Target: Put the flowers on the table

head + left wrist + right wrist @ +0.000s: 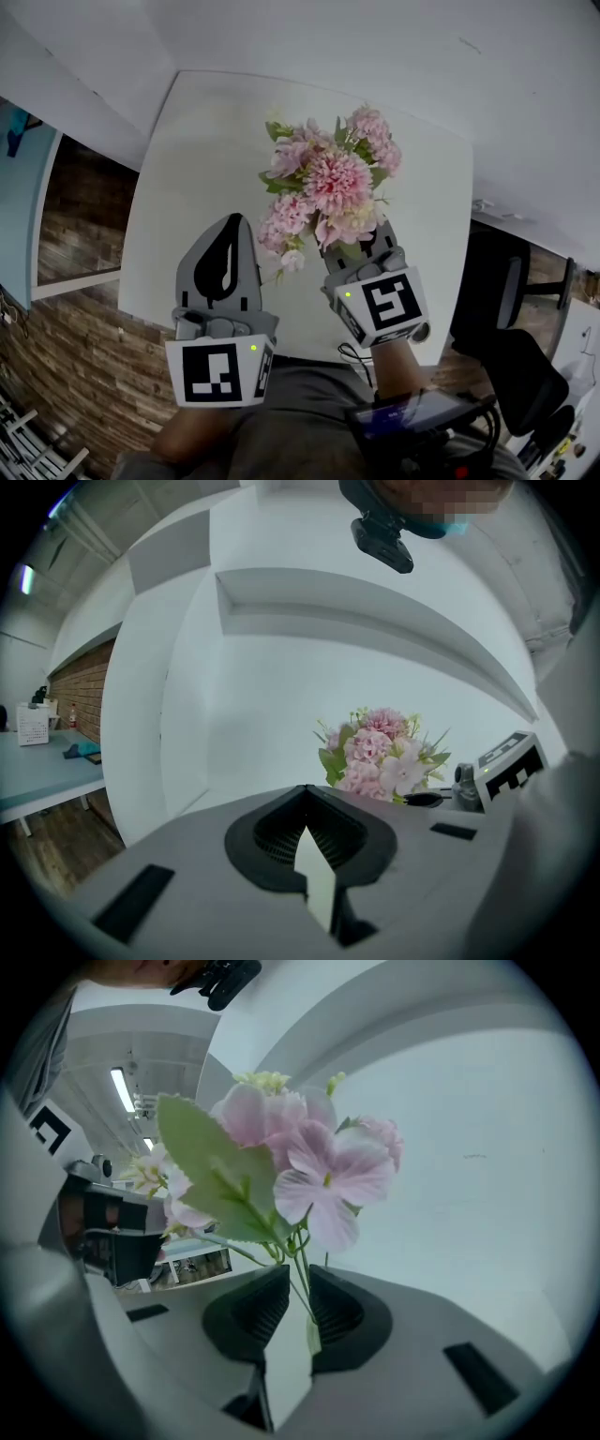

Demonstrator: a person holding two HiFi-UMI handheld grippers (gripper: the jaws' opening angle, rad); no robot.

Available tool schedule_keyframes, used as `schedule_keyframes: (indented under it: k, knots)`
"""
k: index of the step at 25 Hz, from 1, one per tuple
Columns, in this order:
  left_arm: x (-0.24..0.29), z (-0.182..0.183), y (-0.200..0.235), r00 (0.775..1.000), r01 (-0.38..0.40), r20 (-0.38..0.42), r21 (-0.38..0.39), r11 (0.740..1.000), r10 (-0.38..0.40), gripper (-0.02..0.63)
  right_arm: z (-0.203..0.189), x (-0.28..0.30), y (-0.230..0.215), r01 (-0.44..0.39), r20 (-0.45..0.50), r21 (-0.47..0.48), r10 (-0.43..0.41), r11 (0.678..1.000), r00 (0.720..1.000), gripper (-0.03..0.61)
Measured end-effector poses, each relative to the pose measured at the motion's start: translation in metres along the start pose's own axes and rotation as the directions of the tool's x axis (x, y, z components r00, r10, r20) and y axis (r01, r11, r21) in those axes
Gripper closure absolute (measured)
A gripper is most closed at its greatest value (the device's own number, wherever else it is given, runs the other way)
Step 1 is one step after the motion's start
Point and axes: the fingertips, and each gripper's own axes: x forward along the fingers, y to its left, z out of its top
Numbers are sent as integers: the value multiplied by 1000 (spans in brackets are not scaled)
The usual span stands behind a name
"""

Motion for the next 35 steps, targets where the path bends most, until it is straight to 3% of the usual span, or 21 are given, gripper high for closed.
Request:
schedule_keyframes:
  k: [7,22,29,35]
  knots:
    - [-11,-2,-4,1000,27,10,-1,1000,-27,606,-11,-10,10,1,-42,-14,-1,1000,999,454]
    - [-49,0,-3,997,54,48,9,998,-54,606,-9,-32,32,49,-17,-28,-50,998,999,453]
    - [-31,8,-23,997,61,37,16,998,-62,606,-9,-35,4,62,-37,-8,-62,998,997,453]
    - [-31,2,-12,997,73,36,4,997,-73,606,-18,-31,7,100,-55,-14,-101,995,993,453]
